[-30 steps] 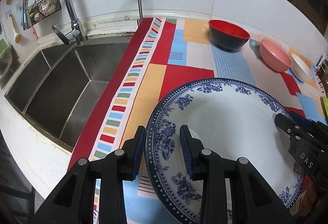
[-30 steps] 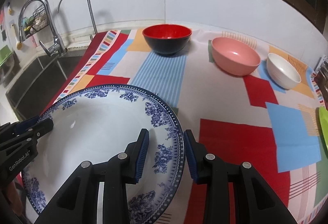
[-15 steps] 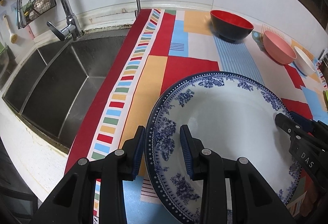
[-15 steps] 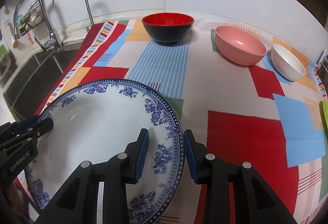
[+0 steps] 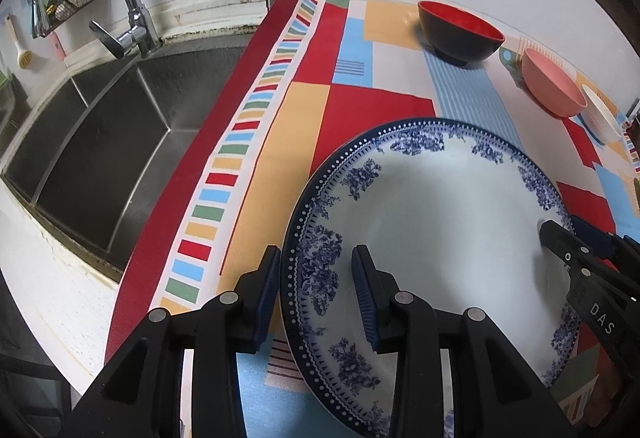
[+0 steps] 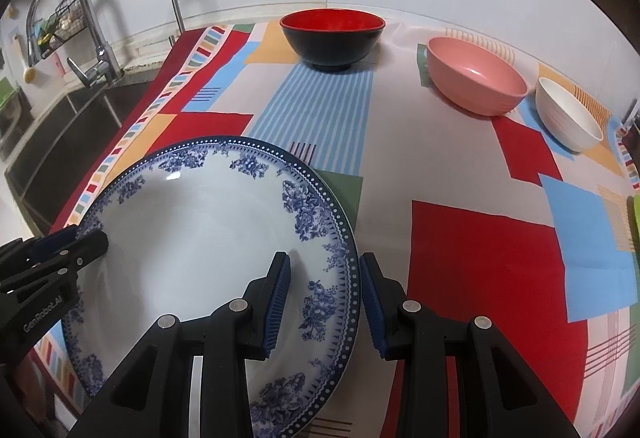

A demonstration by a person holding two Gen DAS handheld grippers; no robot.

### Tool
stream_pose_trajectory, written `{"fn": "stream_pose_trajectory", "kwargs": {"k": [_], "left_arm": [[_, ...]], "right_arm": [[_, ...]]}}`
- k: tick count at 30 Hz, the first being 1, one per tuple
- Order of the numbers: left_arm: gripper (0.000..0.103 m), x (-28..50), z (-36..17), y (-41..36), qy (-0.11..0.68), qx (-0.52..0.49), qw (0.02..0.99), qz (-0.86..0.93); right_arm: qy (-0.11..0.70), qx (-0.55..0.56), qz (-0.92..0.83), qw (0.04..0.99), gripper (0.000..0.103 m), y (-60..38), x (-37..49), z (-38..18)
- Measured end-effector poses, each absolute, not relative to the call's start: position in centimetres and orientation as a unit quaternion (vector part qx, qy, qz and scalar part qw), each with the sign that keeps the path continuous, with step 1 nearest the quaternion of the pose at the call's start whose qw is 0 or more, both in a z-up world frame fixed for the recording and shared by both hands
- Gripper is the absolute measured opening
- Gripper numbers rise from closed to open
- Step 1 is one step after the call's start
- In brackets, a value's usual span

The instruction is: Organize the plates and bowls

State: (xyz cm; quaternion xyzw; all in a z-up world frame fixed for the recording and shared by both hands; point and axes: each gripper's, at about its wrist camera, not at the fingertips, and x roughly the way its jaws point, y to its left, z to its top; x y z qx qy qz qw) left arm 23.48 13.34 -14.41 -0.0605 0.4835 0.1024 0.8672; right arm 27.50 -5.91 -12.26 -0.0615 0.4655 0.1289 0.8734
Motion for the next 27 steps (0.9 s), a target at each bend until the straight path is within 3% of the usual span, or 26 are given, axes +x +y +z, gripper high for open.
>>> {"fn": "stream_pose_trajectory", "kwargs": {"k": [2, 4, 6, 11, 16, 23, 27], "left_arm": [[0.038, 23.4, -14.2, 13.3, 0.478, -0.056, 0.87, 0.103], [0.047, 23.3, -13.8, 13.2, 0.472, -0.055, 0.874, 0.101], [0.048, 23.1, -13.1, 12.8, 0.461, -0.045, 0.881, 0.102], [0.054, 22.7, -11.4, 12.1, 0.439, -0.027, 0.892, 0.098], [0.067, 22.3, -9.3, 10.8, 0.411, -0.011, 0.908, 0.082], [0.074, 22.5, -6.7, 7.9, 0.376, 0.005, 0.926, 0.046], [0.077, 23.1, -5.5, 5.6, 0.36, 0.013, 0.933, 0.015]], "right_arm": [[0.466, -0.063, 0.131, 0.873, 0.038, -5.9, 27.6, -12.3], [0.468, -0.058, 0.131, 0.872, 0.043, -6.0, 27.6, -12.2], [0.463, -0.05, 0.133, 0.875, 0.05, -6.3, 27.5, -11.9], [0.454, -0.042, 0.134, 0.88, 0.05, -6.8, 27.2, -10.8], [0.442, -0.03, 0.135, 0.886, 0.05, -7.9, 26.3, -9.2], [0.423, -0.007, 0.12, 0.898, 0.05, -10.6, 25.2, -6.9], [0.41, 0.008, 0.097, 0.907, 0.061, -12.9, 24.5, -5.7]]}}
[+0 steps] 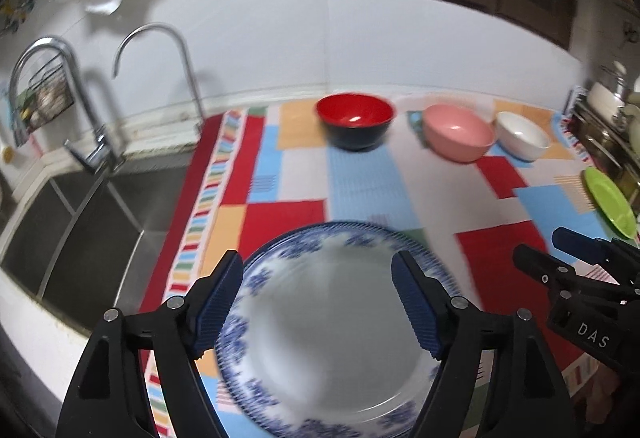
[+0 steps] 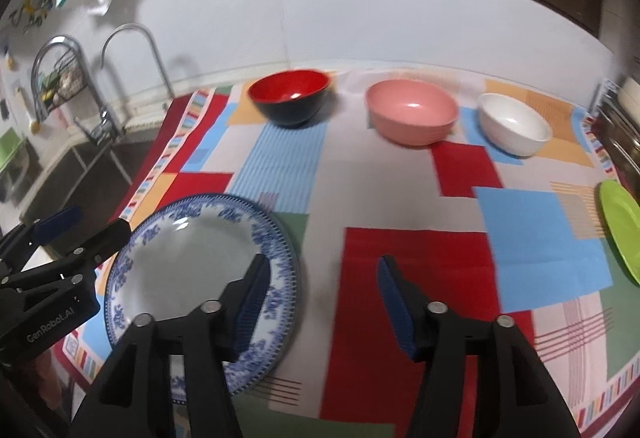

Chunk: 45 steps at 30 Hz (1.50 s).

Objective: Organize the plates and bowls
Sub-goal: 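Open both tools and withdraw from the stacked plates, then move both tools toward the lime-green plate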

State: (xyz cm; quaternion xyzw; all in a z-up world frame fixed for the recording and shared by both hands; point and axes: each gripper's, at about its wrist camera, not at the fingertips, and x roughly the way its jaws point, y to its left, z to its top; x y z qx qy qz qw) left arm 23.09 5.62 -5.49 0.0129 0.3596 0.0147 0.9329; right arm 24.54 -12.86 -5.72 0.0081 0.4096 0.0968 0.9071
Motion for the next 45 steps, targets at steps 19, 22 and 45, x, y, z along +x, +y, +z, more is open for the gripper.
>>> {"fn": "stream_pose_trajectory", "kwargs": {"k": [19, 22, 45], "left_arm": [[0.077, 26.1, -1.0, -8.0, 0.304, 0.067, 0.94, -0.14], [0.077, 26.6, -0.3, -10.2, 0.294, 0.074, 0.94, -0.158], [0.077, 30.1, 1.7, -27.1, 0.265, 0.117, 0.921, -0.26]], "right_arm": [[0.344, 0.048, -0.059, 0.936, 0.065, -26.5, 21.9, -1.0], [0.335, 0.055, -0.079, 0.937, 0.065, -28.6, 21.6, -0.5], [0.293, 0.095, -0.204, 0.929, 0.065, -43.8, 20.5, 1.1]]}}
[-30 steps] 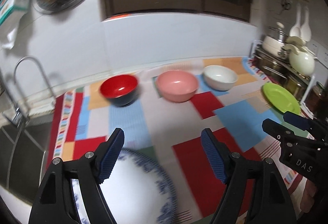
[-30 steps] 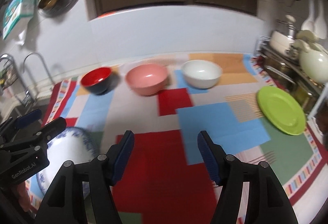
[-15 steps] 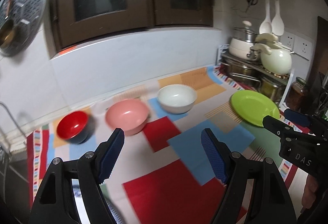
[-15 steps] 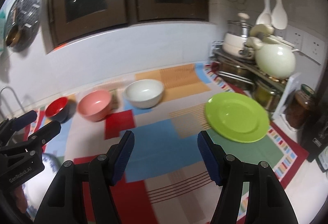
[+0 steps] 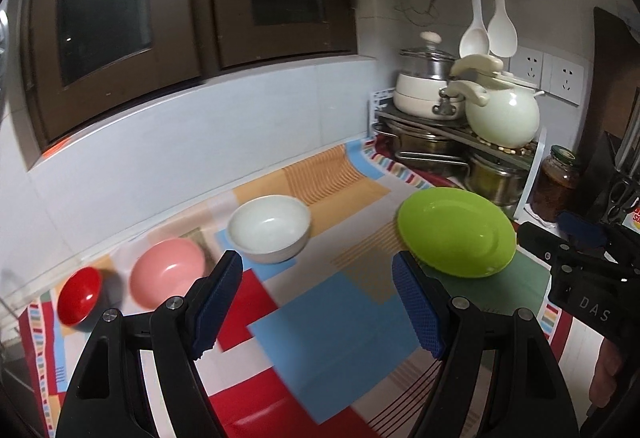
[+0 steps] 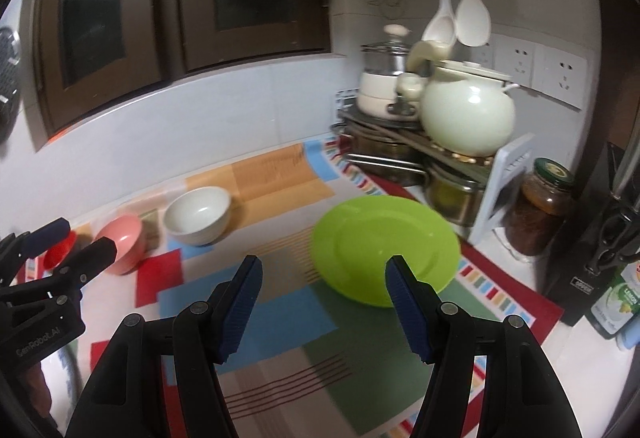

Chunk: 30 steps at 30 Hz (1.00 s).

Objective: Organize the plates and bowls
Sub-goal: 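Move both tools toward the lime-green plate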

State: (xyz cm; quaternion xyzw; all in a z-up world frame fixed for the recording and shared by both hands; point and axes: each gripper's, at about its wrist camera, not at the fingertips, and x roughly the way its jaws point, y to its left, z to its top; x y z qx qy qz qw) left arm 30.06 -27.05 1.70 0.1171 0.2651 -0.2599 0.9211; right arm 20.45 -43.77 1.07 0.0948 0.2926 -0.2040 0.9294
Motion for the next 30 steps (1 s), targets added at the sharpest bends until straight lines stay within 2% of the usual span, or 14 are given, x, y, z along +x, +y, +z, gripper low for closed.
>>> {"fn": "stream_pose_trajectory", "kwargs": {"k": [13, 30], "left_arm": [[0.077, 33.6, -0.5, -35.1, 0.286, 0.138, 0.904, -0.288], [0.077, 40.2, -7.0, -44.1, 0.317, 0.161, 0.878, -0.321]], "right_arm": [[0.281, 0.124, -0.271, 0.912, 0.065, -50.5, 21.7, -0.5], [0.317, 0.167, -0.326, 0.875, 0.065, -58.9, 26.0, -8.0]]}}
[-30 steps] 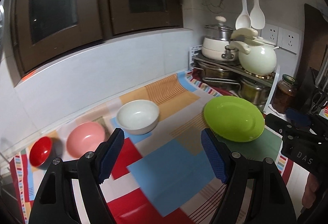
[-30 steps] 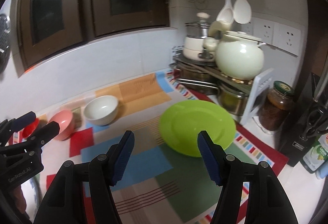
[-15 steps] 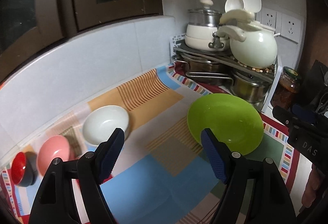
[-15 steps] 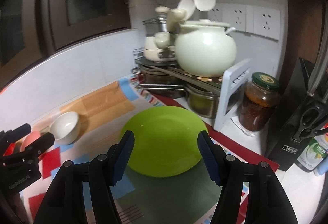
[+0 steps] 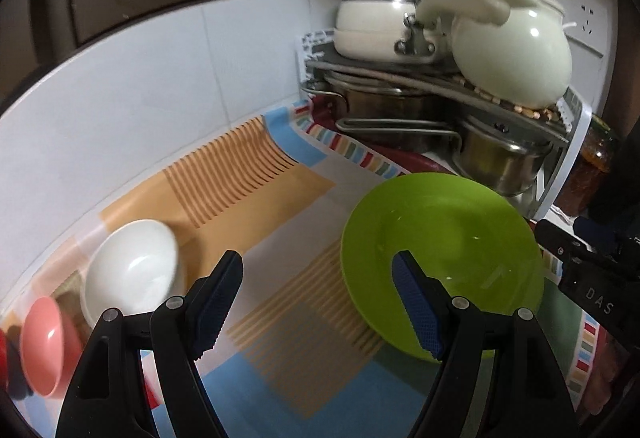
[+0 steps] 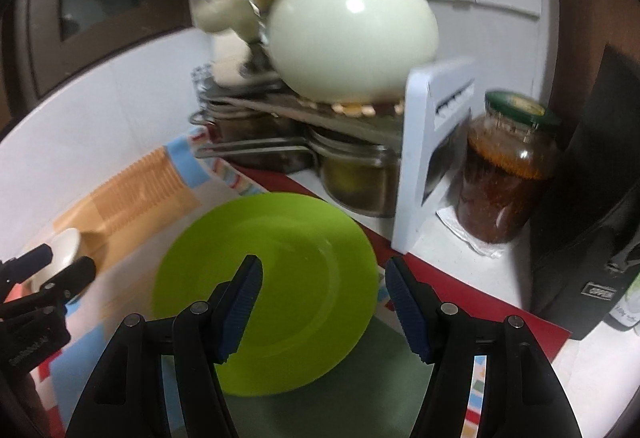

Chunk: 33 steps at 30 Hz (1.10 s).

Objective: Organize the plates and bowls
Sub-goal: 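Move both tools toward the lime-green plate, then close both tools on the lime-green plate rim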

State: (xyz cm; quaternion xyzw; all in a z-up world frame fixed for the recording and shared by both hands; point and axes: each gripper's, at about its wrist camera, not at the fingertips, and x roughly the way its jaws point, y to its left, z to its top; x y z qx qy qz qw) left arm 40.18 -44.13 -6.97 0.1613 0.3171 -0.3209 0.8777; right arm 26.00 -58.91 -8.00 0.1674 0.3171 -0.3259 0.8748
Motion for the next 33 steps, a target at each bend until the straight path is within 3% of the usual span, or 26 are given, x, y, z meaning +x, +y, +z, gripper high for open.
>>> {"fn": "stream_pose_trajectory", "kwargs": {"k": [22, 33], "left_arm": [[0.065, 44.4, -13.0, -50.1, 0.393, 0.149, 0.837, -0.351], [0.049, 45.0, -13.6, -51.7, 0.403, 0.149, 0.824, -0.369]], "right_arm": [[0.365, 0.193, -0.342, 0.844, 0.064, -63.2, 29.8, -14.1], [0.375, 0.209, -0.335, 0.839, 0.046, -64.2, 30.3, -14.8]]}}
